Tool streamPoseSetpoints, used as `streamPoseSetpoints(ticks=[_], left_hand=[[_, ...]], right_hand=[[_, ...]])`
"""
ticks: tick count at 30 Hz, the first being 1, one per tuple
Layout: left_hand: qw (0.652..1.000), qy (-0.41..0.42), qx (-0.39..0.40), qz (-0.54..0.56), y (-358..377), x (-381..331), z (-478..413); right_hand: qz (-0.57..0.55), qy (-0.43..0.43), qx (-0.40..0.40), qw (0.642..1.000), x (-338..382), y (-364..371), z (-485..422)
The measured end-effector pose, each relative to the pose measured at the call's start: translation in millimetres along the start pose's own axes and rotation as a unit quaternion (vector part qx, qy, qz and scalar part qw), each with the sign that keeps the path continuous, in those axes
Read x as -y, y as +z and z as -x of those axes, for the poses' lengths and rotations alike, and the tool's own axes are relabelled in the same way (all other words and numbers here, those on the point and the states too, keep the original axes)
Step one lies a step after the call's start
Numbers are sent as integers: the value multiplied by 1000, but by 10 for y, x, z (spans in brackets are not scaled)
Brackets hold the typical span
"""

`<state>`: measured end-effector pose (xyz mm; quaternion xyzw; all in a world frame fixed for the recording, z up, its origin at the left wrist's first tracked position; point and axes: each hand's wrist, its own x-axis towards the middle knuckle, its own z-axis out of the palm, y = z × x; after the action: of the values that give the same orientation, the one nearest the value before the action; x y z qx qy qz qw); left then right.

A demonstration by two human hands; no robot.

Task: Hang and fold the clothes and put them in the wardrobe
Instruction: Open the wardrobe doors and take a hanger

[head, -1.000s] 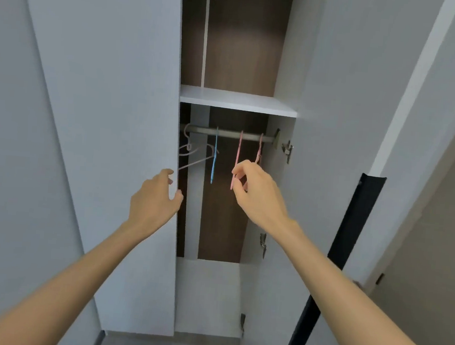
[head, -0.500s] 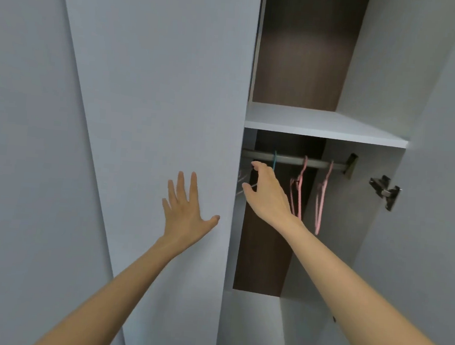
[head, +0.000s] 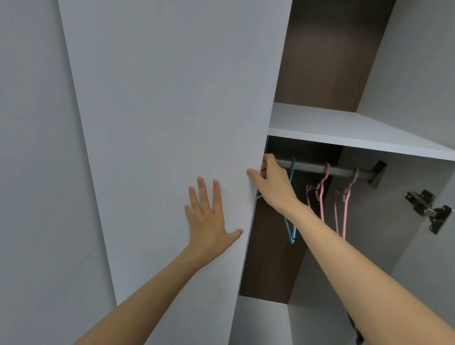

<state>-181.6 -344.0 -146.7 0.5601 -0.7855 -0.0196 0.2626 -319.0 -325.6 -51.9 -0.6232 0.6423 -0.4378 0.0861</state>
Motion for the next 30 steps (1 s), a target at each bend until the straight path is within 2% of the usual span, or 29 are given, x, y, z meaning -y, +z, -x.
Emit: streamPoseSetpoints(ticks=[13, 17, 25, 30], left_hand=[[995, -35, -62, 64, -8, -128, 463], [995, -61, -70, 44, -107, -147, 712], [989, -52, -123, 61, -302, -113, 1320], [988, -47, -121, 82, -456, -51, 1640]], right_hand=[[17, -66, 12, 998, 173, -101, 467], [13, -110, 37, 993, 348, -168, 735], [-3, -200, 103, 974, 601, -205, 1162], [5, -251, 146, 957, 777, -234, 1302]])
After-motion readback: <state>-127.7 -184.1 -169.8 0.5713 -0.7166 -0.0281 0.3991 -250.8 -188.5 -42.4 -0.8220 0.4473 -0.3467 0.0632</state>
